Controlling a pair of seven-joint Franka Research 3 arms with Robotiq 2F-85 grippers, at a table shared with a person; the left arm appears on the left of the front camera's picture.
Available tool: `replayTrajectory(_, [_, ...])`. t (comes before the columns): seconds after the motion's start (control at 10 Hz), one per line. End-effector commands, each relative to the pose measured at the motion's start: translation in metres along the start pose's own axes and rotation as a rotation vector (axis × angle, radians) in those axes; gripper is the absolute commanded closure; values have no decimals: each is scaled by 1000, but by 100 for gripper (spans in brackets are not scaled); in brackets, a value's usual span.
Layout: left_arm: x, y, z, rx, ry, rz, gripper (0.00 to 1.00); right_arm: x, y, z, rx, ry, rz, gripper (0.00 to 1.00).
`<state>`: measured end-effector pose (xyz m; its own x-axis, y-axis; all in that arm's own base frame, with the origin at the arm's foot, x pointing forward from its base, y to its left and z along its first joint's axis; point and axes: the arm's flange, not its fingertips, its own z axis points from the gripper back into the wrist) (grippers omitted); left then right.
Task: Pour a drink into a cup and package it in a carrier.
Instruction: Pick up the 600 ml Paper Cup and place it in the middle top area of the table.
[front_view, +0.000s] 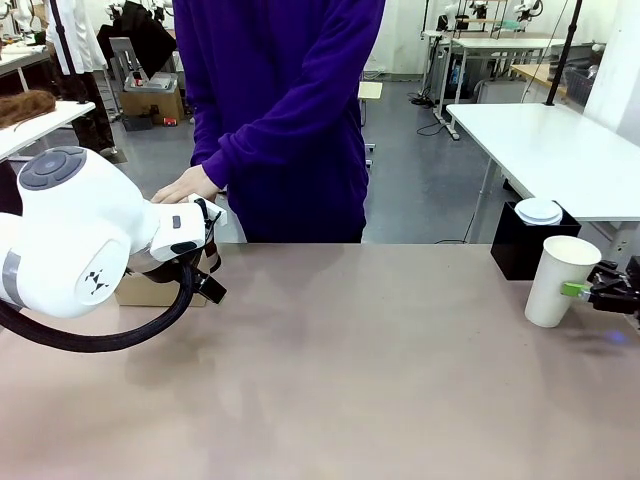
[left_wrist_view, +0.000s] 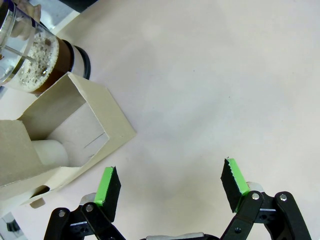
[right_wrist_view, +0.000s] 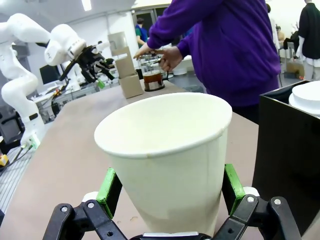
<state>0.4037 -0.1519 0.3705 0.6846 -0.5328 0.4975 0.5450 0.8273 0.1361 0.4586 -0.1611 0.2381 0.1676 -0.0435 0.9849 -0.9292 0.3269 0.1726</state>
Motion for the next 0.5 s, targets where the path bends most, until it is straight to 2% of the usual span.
replayTrajectory(0.0, [0,0,0,-1,-1,0,0,-3,-1,-15,-18,2,18,0])
replayTrajectory(0.4, [0,0,0,-1,-1,0,0,-5,-3,-26,0,-2,13,0])
